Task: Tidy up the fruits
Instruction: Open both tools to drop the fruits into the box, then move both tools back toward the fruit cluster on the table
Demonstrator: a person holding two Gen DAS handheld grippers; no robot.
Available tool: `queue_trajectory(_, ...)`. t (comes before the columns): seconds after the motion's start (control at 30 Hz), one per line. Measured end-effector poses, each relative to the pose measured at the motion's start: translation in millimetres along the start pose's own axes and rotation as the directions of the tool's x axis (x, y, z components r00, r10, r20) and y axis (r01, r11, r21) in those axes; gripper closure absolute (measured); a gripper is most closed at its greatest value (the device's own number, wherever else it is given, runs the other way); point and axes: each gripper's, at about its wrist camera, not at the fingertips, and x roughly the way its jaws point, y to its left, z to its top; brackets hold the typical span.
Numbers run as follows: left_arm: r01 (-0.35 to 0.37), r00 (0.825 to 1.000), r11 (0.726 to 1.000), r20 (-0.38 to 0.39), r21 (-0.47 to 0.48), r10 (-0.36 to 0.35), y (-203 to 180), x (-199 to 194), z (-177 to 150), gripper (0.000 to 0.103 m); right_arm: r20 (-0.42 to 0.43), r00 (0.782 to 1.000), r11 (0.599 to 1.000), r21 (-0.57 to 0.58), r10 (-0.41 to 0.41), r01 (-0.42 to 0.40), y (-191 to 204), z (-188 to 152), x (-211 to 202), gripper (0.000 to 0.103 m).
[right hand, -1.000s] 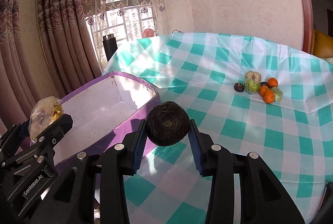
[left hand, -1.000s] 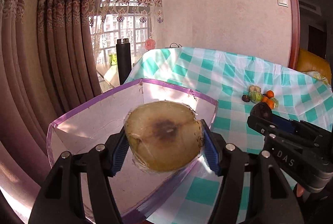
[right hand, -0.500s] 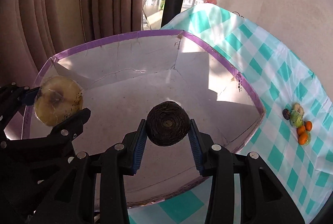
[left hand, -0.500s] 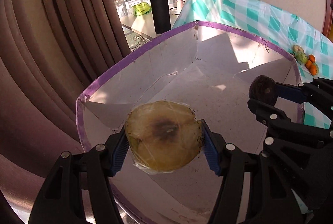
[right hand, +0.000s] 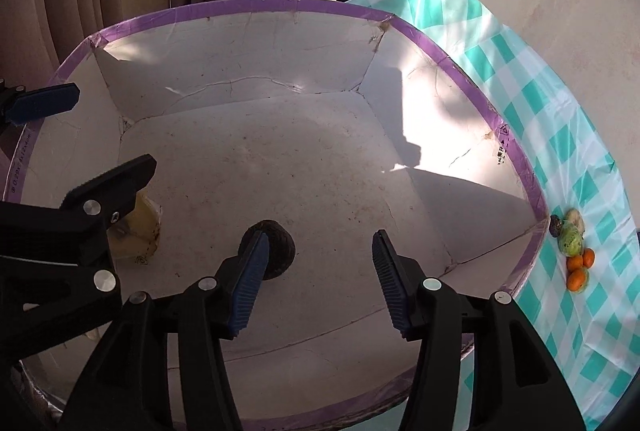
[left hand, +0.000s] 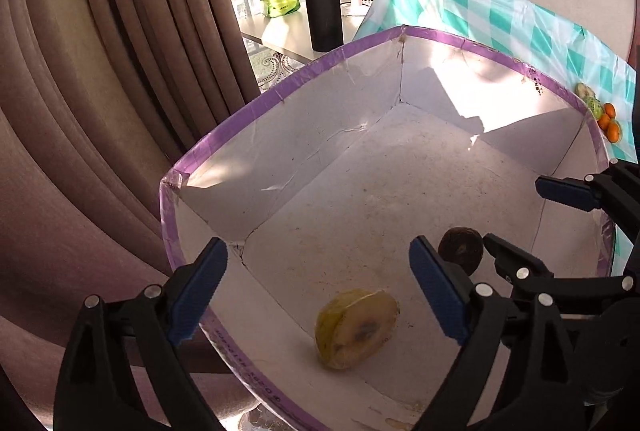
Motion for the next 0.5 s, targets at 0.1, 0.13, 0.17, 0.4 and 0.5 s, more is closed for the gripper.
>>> queue_trajectory(0.1, 0.07, 0.997, 0.997, 0.027, -0.045, -0.069, 11.4, -8.3, 0.5, 0.006, 0.071, 0.997, 1.0, 0.012, -0.022, 0.021, -3.0, -3.6, -12.2, 0.02)
queue_trajectory(0.13, 0.078, 0.996, 0.995, 0.045, -0.056, -0.075, 13.8, -12.6, 0.5, 0.006, 0.103, 0.994, 0.999, 0.029, -0.023, 0.02, -6.8, -5.1, -17.8, 0.02)
queue_trajectory(0.17, 0.08, 0.995, 0.995, 0.069, -0.066, -0.075, 15.4, -17.9, 0.7, 0.006, 0.139, 0.99, 0.999, 0.052, -0.023, 0.016, -12.5, -6.9, -24.1, 0.02)
queue_trajectory(0.4, 0.081, 0.911, 0.996, 0.409, -0.041, -0.057, -10.5, -88.9, -3.4, 0.002, 0.424, 0.903, 0.958, 0.283, -0.076, -0.052, -82.0, -41.5, -73.8, 0.017)
queue_trajectory(0.5, 0.101, 0.859, 0.995, 0.503, 0.016, -0.096, -39.9, -112.6, -9.2, 0.002, 0.456, 0.877, 0.924, 0.38, -0.153, -0.037, -112.8, -69.3, -81.1, 0.017)
